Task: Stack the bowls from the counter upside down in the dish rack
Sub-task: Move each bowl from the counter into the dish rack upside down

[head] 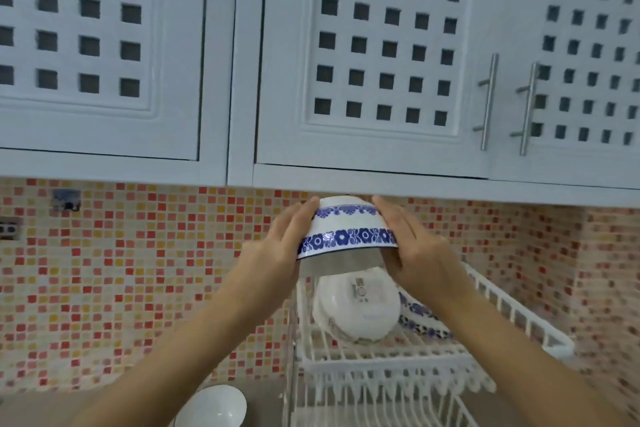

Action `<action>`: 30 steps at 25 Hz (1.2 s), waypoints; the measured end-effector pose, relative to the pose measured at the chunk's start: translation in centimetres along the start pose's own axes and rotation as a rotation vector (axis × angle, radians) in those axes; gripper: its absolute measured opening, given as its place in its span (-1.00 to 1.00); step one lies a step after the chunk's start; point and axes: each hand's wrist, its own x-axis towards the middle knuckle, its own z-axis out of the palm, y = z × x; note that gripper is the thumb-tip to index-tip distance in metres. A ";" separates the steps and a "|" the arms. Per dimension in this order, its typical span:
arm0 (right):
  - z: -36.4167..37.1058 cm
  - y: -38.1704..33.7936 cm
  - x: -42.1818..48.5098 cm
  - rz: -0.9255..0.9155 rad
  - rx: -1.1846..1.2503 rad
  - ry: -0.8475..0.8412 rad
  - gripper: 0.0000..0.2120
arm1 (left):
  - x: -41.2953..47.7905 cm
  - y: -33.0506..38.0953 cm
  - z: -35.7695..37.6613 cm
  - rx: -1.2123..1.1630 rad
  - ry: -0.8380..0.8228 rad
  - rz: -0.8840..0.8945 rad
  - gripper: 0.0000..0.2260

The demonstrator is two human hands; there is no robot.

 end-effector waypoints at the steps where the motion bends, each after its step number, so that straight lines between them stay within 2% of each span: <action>1: -0.9 1.5 -0.7 0.017 0.000 -0.037 -0.50 | 0.7 1.2 1.3 0.018 0.016 0.035 -0.42; 3: -2.3 4.8 -2.3 0.031 -0.015 -0.084 -0.45 | 2.2 3.8 3.7 0.045 0.025 0.068 -0.39; 6: -3.3 9.6 -5.0 0.078 0.080 -0.204 -0.43 | 4.3 7.7 6.8 0.085 -0.020 0.026 -0.30; 8: -3.0 12.4 -7.0 0.038 0.052 -0.224 -0.35 | 5.6 9.8 8.5 0.053 -0.122 -0.015 -0.26; 12: -2.2 17.1 -11.0 -0.018 -0.079 -0.284 -0.03 | 7.5 12.4 11.2 -0.218 -0.505 -0.084 -0.06; 14: -1.6 18.5 -12.4 0.010 -0.044 -0.283 0.03 | 8.3 13.5 12.0 -0.263 -0.586 -0.130 -0.02; 17: -0.2 19.7 -13.5 0.060 0.098 -0.273 0.08 | 9.2 14.9 13.2 -0.261 -0.568 -0.167 -0.09; 19: 0.3 20.4 -13.5 0.075 0.197 -0.293 0.00 | 9.6 15.4 14.3 -0.243 -0.556 -0.180 -0.14; 21: 0.6 21.0 -13.4 0.091 0.274 -0.407 -0.09 | 9.6 15.5 15.5 -0.208 -0.571 -0.203 -0.16; 22: 0.9 21.3 -13.4 0.110 0.323 -0.521 -0.07 | 9.6 15.4 16.3 -0.183 -0.585 -0.209 -0.17; 25: 2.0 21.9 -13.5 0.123 0.394 -0.775 0.08 | 9.0 15.2 18.6 -0.174 -0.624 -0.238 -0.18; 30: 3.5 21.8 -13.4 0.174 0.395 -0.903 0.07 | 8.4 14.4 21.7 -0.133 -0.645 -0.280 -0.20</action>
